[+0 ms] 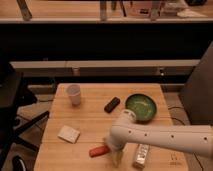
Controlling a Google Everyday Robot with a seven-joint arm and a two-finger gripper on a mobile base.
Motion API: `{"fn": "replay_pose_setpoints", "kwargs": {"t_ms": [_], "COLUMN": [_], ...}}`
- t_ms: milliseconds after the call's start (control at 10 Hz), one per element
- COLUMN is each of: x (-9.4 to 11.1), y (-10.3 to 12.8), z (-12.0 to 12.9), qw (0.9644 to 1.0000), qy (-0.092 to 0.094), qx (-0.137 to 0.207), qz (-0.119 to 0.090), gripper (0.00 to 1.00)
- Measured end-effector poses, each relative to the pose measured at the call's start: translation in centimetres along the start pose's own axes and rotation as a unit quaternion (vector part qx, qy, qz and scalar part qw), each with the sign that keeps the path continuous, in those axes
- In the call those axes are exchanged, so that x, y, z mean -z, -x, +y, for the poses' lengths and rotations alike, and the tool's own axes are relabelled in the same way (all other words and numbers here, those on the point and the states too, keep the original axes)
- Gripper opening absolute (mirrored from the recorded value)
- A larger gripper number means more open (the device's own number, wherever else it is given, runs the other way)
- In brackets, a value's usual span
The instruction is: Drag the pepper across the table
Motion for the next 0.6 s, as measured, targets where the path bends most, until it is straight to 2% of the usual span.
{"fn": "replay_pose_setpoints", "kwargs": {"t_ms": [200, 400, 600], "x": [-0.56, -0.77, -0.93], "y": [0.02, 0.05, -0.06], "z": [0.02, -0.01, -0.04], "qw": [1.0, 1.0, 1.0], "qy": [0.003, 0.004, 0.006], "qx": [0.0, 0.0, -0.001], "qz": [0.0, 0.0, -0.001], "gripper": [0.77, 0.62, 0.4]}}
